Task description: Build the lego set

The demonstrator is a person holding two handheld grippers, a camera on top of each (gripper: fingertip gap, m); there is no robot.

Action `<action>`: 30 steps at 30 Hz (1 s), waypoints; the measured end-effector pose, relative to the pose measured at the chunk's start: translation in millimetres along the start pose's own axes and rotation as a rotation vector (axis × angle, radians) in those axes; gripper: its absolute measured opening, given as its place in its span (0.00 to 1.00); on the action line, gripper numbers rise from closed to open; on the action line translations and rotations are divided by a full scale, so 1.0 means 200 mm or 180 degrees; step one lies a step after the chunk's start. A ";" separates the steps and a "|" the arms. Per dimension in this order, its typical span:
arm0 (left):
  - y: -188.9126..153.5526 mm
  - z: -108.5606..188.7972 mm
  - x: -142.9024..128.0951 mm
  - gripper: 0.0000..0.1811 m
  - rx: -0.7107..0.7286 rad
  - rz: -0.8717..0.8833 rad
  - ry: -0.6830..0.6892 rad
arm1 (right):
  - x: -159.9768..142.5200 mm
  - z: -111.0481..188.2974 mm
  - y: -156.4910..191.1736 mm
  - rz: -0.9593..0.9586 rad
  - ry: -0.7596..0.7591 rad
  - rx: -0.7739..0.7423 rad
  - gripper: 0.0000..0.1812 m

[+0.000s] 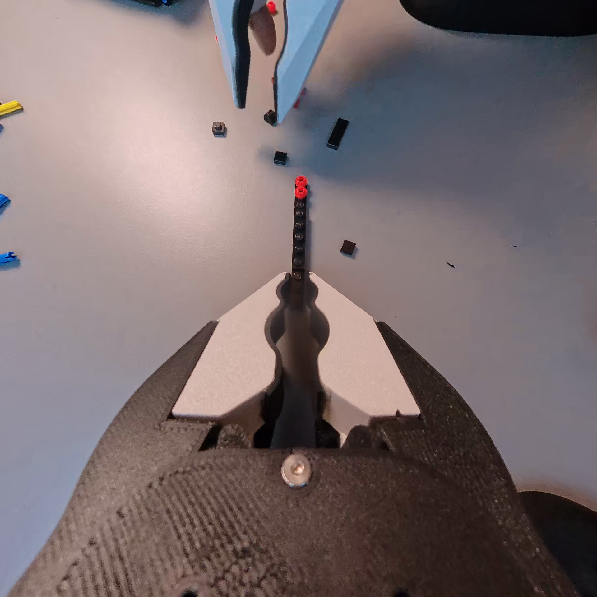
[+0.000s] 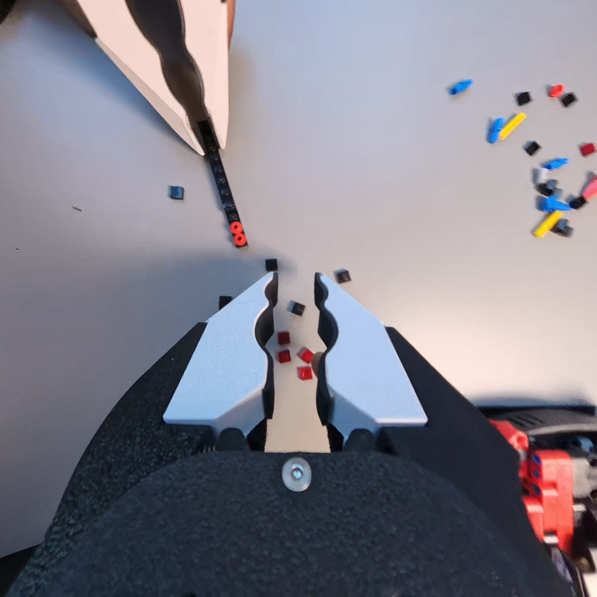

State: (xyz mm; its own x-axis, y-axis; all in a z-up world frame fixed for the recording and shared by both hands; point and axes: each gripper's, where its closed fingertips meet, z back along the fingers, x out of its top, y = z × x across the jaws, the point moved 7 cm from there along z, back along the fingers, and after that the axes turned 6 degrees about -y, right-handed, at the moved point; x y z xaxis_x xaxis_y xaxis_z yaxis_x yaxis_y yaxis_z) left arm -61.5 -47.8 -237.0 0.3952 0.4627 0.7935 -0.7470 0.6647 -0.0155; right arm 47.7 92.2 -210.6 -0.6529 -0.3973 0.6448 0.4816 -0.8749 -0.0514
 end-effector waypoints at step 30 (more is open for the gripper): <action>0.02 0.00 0.00 0.07 -0.0076 0.0185 -0.0167 | 0.10 -0.05 -0.05 0.0213 -0.0269 0.0477 0.03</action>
State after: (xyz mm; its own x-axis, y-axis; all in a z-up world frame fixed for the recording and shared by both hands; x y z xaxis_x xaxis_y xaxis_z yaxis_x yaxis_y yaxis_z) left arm -64.3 -45.1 -236.0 0.3227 0.4699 0.8216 -0.7546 0.6517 -0.0764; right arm 24.5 90.8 -204.5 -0.5680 -0.4231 0.7059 0.6083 -0.7936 0.0138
